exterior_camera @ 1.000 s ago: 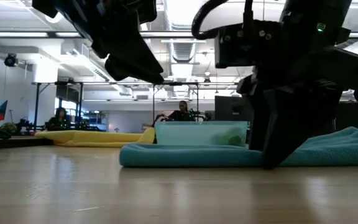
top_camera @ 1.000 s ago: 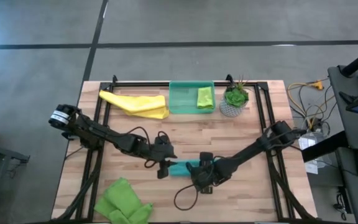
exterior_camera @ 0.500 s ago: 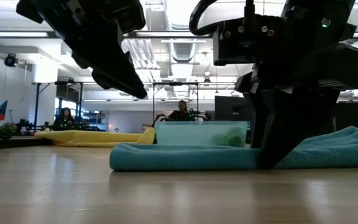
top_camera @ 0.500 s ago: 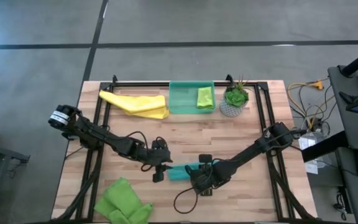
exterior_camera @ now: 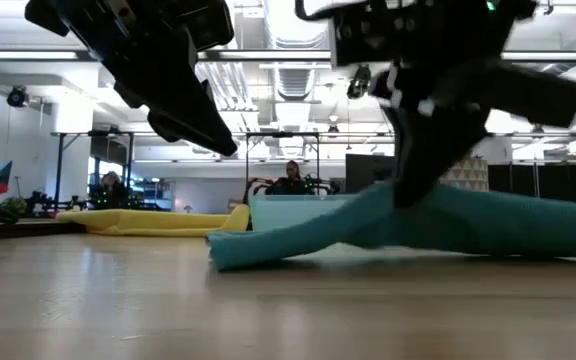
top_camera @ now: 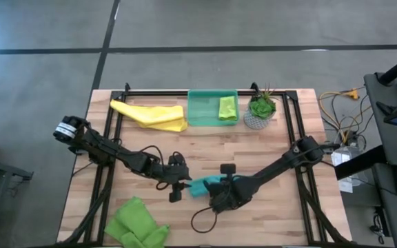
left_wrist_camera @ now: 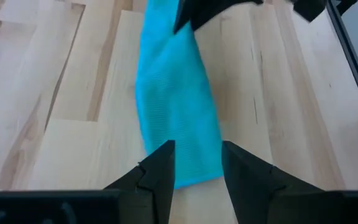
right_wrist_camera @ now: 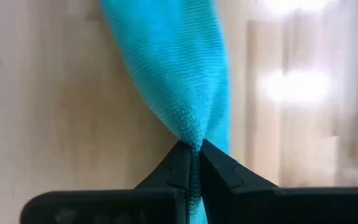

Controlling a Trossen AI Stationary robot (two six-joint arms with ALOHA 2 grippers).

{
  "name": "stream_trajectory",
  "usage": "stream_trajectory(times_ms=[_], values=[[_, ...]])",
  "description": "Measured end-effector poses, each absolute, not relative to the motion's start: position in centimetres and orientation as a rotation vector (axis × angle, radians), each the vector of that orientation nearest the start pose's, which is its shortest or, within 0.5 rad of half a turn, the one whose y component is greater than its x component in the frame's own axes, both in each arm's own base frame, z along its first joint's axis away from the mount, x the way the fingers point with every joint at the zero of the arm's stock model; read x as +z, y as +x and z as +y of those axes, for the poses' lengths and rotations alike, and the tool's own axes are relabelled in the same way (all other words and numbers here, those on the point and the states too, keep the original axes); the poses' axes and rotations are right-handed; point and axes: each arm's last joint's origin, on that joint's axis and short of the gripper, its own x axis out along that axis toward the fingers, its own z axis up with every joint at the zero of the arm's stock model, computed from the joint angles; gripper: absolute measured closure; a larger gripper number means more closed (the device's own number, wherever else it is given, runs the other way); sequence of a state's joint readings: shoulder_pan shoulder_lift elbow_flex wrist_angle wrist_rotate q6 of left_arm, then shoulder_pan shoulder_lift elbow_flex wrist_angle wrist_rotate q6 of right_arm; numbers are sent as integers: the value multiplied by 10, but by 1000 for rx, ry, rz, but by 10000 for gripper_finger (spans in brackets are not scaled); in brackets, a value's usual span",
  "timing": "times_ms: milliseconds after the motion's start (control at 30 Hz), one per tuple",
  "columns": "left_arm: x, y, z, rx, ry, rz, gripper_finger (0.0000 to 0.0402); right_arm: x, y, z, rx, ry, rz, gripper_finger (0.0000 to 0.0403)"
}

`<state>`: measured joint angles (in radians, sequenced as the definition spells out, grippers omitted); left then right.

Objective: Fold microfiber towels
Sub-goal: Fold the blue microfiber cloth

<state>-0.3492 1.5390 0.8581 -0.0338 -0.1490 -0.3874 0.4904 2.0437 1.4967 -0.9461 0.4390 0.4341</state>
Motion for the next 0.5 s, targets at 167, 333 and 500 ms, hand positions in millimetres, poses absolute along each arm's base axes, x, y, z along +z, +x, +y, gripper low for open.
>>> stream_trajectory(times_ms=[167, 333, 500], values=[[204, 294, -102, -62, -204, 685, 286, 194, 351, 173, -232, -377, 1238, 390], [229, 290, -99, -44, -208, 551, 286, 231, 348, 170, -258, -439, 1096, 390], [271, 275, -87, -1, -193, 349, 286, 276, 338, 165, -244, -469, 917, 390]])
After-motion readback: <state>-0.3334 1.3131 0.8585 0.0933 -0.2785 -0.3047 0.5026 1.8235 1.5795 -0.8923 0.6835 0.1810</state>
